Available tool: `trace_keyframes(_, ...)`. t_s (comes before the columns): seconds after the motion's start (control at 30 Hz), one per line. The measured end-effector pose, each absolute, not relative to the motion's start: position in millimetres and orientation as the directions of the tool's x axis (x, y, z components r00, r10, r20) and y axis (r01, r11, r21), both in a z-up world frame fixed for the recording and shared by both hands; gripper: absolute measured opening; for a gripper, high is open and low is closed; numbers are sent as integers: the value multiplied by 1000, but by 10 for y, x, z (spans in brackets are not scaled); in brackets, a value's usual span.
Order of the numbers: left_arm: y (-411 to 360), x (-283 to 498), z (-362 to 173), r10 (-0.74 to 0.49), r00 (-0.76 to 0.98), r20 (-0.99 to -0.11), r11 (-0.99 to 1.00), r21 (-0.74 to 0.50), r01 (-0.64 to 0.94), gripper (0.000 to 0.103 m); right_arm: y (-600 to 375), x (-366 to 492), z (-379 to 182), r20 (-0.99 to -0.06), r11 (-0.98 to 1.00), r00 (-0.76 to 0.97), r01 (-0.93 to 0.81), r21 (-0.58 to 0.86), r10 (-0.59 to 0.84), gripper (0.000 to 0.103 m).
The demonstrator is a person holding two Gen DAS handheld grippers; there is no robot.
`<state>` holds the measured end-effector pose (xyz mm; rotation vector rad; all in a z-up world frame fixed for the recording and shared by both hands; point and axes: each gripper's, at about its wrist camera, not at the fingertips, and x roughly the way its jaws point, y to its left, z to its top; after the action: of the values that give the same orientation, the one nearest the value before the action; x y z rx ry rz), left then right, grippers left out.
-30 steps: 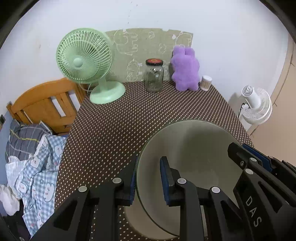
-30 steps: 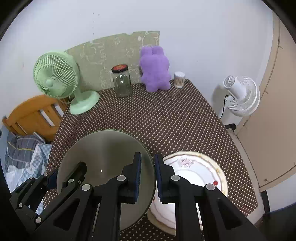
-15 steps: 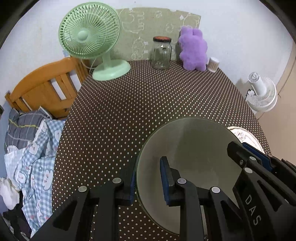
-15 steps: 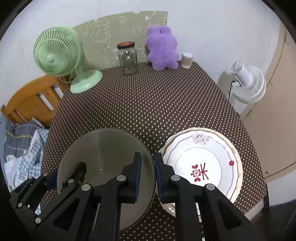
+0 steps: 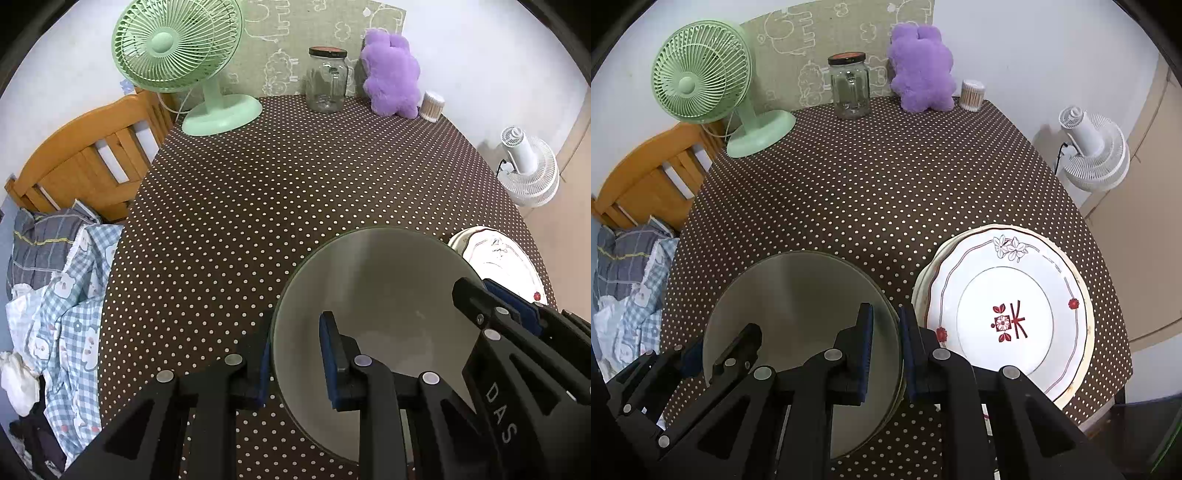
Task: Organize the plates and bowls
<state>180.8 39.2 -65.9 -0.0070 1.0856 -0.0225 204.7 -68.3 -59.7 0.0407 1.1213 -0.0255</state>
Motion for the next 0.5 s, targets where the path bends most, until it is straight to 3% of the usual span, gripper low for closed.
trace_keyframes(0.33, 364, 1847, -689, -29, 468, -883, 999, -12, 40, 20, -697, 2076, -656, -905, 999, 425, 54, 9, -15, 18)
trace_keyframes(0.5, 379, 1829, -688, -65, 458, -887, 997, -42, 62, 32, -695, 2066, -653, -910, 999, 416, 42, 26, 7, 22)
